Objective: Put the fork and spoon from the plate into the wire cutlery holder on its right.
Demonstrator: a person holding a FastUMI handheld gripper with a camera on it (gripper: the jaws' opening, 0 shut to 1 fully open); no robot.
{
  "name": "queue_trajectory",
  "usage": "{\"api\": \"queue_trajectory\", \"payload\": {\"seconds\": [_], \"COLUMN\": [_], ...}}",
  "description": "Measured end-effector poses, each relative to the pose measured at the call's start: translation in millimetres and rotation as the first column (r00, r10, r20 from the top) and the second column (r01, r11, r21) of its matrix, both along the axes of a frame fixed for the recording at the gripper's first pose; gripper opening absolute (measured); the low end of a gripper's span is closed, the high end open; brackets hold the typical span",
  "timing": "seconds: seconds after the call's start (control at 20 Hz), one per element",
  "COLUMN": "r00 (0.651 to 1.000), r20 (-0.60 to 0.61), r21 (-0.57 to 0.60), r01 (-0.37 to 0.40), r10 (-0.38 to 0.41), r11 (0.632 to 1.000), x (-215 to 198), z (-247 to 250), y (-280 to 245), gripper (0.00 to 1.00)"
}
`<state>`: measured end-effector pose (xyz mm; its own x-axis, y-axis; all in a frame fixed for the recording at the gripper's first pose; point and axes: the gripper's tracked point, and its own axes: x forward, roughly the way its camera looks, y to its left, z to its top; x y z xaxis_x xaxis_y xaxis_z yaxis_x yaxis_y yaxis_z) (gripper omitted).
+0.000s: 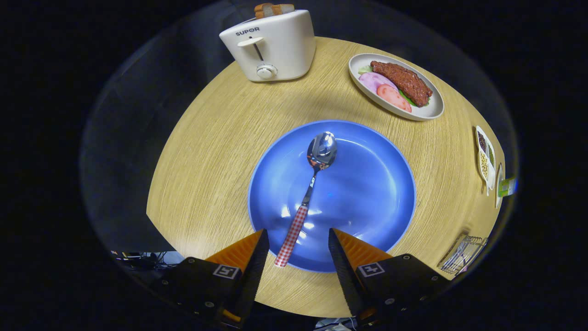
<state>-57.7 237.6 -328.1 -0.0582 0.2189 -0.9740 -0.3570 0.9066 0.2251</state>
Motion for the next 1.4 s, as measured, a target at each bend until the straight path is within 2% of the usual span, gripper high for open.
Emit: {"api": "queue_trajectory", "payload": {"seconds": [0.1,0.3,0.35,0.55,0.75,0.85,1.1,1.4], "r00": [1.0,1.0,1.0,1.0,0.997,0.994,0.992,0.987], "r20": [-0.009,-0.015,-0.013,0.018,0.076,0.105,0.125,0.144], "r21": [-0.017,-0.047,-0.056,-0.038,-0.053,-0.087,-0.203,-0.279], "r01": [-0.008,-0.015,-0.013,0.022,0.035,0.018,0.031,0.109], "r10": [0.008,0.014,0.012,-0.022,-0.031,-0.008,-0.005,-0.07], "r11": [1.0,0.999,0.998,0.999,0.998,0.996,0.979,0.954], "x": [-3,-7,-6,6,19,21,12,-14], "z": [-7,-17,-16,-11,10,26,63,107], "y": [1,2,0,-7,-42,-74,-167,-268], "gripper": [0.72,0.39,0.27,0.1,0.08,0.08,0.08,0.08]}}
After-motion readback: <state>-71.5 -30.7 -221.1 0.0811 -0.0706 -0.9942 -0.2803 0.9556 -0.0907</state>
